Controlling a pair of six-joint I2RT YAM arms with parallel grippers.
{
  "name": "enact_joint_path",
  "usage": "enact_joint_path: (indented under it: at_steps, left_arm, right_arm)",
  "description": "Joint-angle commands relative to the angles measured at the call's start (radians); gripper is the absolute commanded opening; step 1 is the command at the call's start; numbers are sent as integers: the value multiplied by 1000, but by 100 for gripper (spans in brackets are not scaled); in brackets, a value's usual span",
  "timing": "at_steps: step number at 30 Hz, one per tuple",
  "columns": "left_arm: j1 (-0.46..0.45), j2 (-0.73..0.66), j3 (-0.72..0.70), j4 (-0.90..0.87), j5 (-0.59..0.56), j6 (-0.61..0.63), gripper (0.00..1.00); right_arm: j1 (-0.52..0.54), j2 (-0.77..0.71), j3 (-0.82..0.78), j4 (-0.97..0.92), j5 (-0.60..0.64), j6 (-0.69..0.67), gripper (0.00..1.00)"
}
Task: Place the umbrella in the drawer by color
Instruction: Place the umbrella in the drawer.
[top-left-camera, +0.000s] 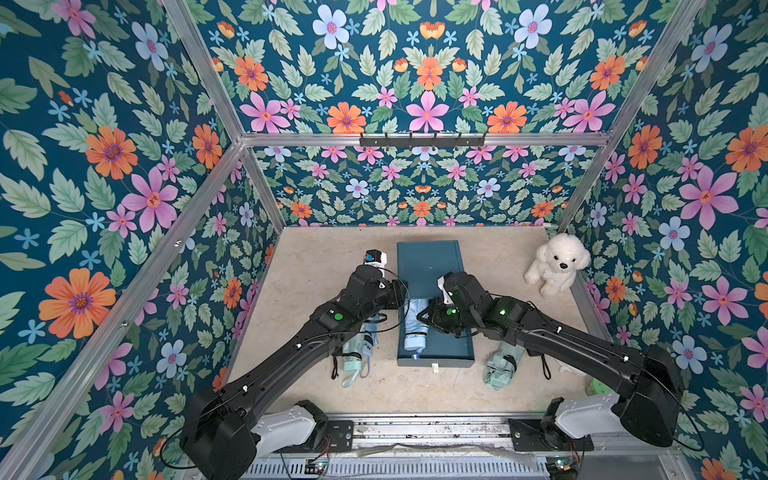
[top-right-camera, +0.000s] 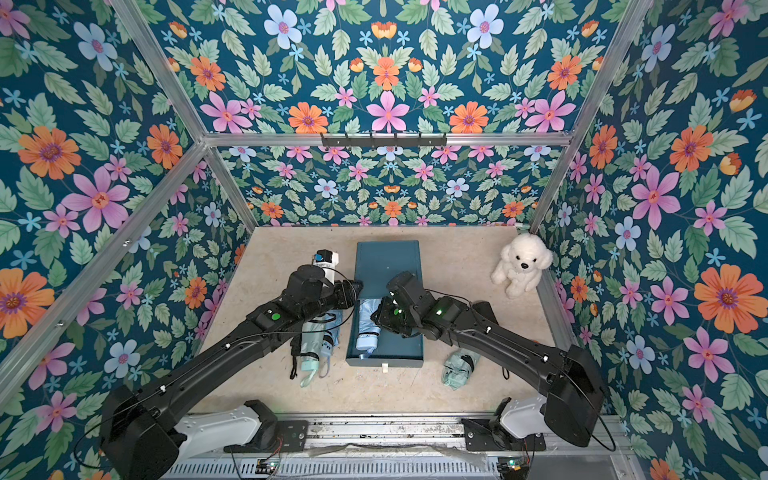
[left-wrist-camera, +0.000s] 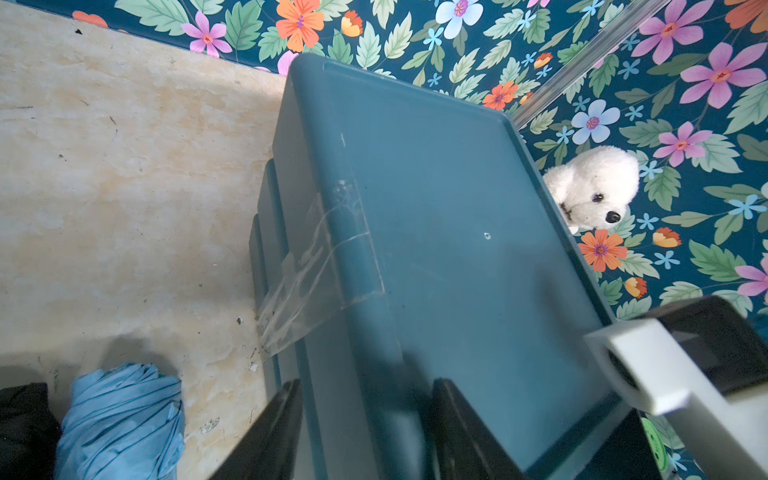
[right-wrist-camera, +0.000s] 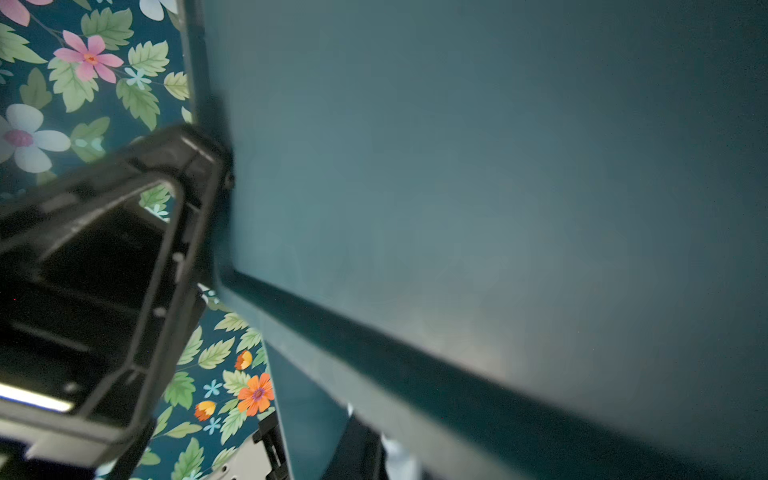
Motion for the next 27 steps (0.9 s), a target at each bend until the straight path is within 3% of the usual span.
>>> enact_joint_path:
  at_steps: [1,2,3,4,12,14,16,20,27]
  left_arm:
    - [-1,-2,-1,-28,17,26,55]
    - [-1,-2,-2,-27,16,26,55]
    - [0,-2,-1,-26,18,26,55]
    - [-1,-2,-1,-26,19,26,55]
    - [-1,-4,-10,-19,20,4,57]
    - [-1,-7,-12,-19,16,-5,58]
    - [-1,-11,-13,-19,12,-10,59]
    - [0,-15,-14,-16,7,-17,60]
    - [-1,-12,-20,-17,10,-25,59]
  right_arm:
    - [9,8,-2,-2,85,-40,26]
    - [13,4,-4,-11,94,-46,44]
    - [18,-3,-6,-20,105,-51,55]
    - [21,-11,-7,-28,119,-55,60]
    - [73,-126,36,-140,258,-99,68]
    - [97,-138,45,-155,263,-110,63]
    - [127,-145,43,-160,276,-106,48]
    - [197,-115,64,-164,287,-118,30]
    - [251,-88,91,-191,330,-114,23]
